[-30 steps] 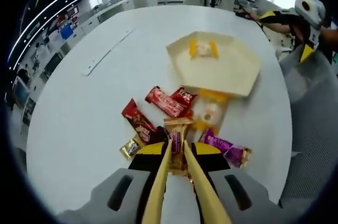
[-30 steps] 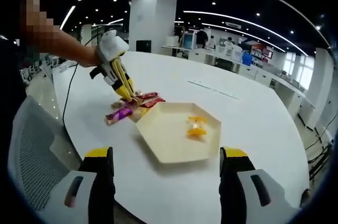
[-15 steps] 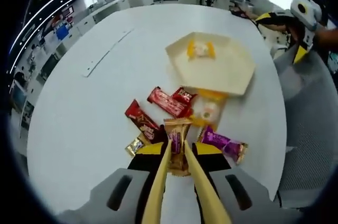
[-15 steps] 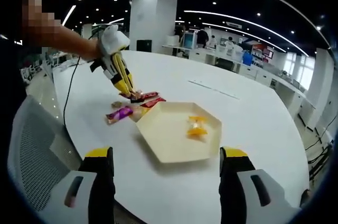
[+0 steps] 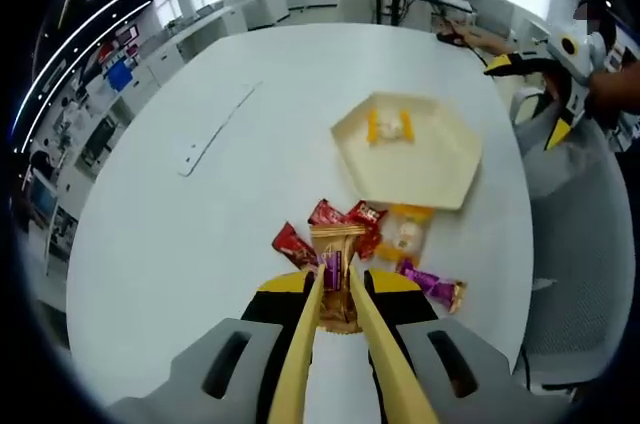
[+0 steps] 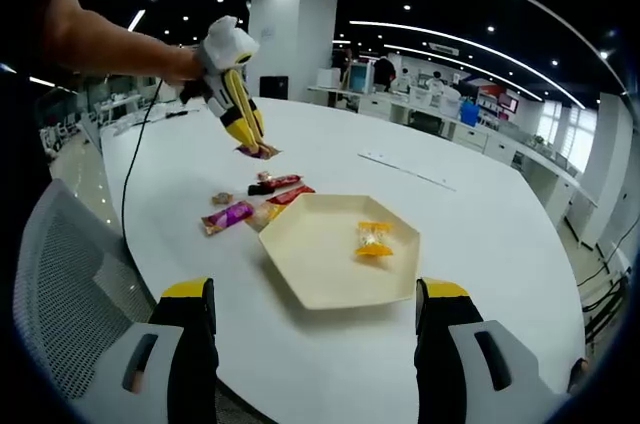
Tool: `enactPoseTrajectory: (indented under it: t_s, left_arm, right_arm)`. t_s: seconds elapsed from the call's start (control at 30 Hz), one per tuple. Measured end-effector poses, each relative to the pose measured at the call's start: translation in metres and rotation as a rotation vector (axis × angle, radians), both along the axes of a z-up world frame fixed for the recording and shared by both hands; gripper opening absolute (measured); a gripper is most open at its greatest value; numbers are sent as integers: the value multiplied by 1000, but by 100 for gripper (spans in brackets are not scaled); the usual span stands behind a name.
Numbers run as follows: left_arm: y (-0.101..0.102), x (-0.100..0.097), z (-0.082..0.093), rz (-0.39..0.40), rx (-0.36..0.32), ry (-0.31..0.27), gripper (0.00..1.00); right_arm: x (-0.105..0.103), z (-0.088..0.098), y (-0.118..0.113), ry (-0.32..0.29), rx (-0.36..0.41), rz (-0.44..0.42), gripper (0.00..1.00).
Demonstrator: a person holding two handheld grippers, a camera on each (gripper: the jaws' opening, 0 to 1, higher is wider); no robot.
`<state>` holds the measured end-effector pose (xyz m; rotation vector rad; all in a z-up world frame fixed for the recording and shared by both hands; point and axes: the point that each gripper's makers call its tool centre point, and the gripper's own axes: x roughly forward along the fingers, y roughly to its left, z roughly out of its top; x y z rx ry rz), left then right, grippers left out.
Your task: Place the target food into the container with the food tongs after gripping and lifting it, then release it inside without dropping or visibly crushing the food.
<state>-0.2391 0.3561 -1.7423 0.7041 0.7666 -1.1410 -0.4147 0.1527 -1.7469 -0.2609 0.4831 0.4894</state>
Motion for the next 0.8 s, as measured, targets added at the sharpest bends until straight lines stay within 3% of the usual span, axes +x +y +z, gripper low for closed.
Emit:
enactPoseTrajectory:
  t_s: [0.53, 0.8]
  left_arm:
    - [-4, 2, 11, -16, 3, -14, 16]
    - [-11, -2, 10, -22, -4, -3, 17]
  right_arm:
    - [1, 1, 0, -8, 4, 3, 81]
    - [3, 4, -3, -14, 49, -14, 89]
